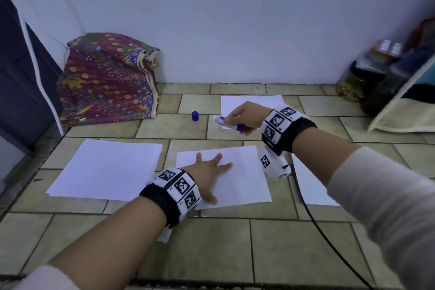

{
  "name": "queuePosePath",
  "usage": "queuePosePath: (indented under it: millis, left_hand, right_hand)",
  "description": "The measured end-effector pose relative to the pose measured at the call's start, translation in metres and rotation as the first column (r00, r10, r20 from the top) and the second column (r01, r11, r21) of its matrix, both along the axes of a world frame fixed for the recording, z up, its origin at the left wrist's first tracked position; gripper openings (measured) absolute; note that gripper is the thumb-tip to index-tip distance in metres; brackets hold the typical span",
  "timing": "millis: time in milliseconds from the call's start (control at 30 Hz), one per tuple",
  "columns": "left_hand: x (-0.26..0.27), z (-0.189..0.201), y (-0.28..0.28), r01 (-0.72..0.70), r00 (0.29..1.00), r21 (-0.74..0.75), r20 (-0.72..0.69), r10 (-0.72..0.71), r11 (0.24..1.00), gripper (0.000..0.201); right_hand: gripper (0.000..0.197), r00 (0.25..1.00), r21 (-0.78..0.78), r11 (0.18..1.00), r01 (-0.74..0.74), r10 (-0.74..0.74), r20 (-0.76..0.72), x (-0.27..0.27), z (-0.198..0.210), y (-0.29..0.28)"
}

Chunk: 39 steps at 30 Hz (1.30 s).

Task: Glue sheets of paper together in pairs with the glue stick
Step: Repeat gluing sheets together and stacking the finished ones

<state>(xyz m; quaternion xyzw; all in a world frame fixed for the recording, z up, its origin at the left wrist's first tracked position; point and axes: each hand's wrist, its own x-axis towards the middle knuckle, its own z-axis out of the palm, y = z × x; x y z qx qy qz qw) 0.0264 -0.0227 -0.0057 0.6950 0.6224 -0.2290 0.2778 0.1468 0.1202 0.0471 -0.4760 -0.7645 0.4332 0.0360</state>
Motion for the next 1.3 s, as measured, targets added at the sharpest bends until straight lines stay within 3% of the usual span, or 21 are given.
queuePosePath:
  millis: [67,133,267,333,433,533,667,1033,1300]
  left_hand:
    - [-0.001,0.004,0.002,0.038,0.998,0.009,-0.044,-0.037,0.999,0.104]
    - [-0.002,0.007,0.005,0.080,0.992,0.034,-0.100,-0.076,0.996,0.105]
    - [-0.002,0.009,0.014,0.150,0.980,0.144,-0.151,-0.128,0.978,0.097]
    - [0.001,0.010,0.021,0.167,0.979,0.213,-0.148,-0.137,0.963,0.087]
    - [0.010,0.009,0.033,0.116,0.991,0.296,-0.103,-0.089,0.948,0.077]
    - [0.018,0.001,0.045,0.013,0.999,0.335,-0.039,0.000,0.942,0.085]
    - [0.025,-0.004,0.054,-0.036,0.998,0.323,-0.032,0.050,0.946,0.094]
    - [0.023,-0.009,0.054,-0.015,0.998,0.366,-0.050,0.035,0.931,0.103]
    - [0.020,-0.010,0.059,-0.002,0.999,0.342,-0.050,0.020,0.940,0.092]
  right_hand:
    - [0.049,0.998,0.060,0.998,-0.007,0.003,0.065,0.019,0.003,-0.003]
    - [0.042,0.996,0.100,0.993,0.062,-0.068,0.061,0.034,0.001,-0.006]
    - [0.026,0.977,-0.034,0.977,0.209,-0.210,-0.042,0.056,-0.013,-0.012]
    - [0.020,0.972,-0.018,0.974,0.227,-0.228,-0.060,0.062,-0.018,-0.012]
    - [0.018,0.963,0.107,0.958,0.265,-0.258,-0.075,0.064,-0.025,-0.013]
    - [0.016,0.950,0.133,0.948,0.288,-0.265,-0.165,0.061,-0.031,-0.015]
    - [0.017,0.956,0.185,0.949,0.254,-0.218,-0.195,0.049,-0.038,-0.017]
    - [0.017,0.992,0.339,0.933,0.119,-0.102,-0.067,0.029,-0.054,-0.011]
    - [0.016,1.000,0.366,0.930,-0.023,0.015,0.026,0.037,-0.051,-0.008]
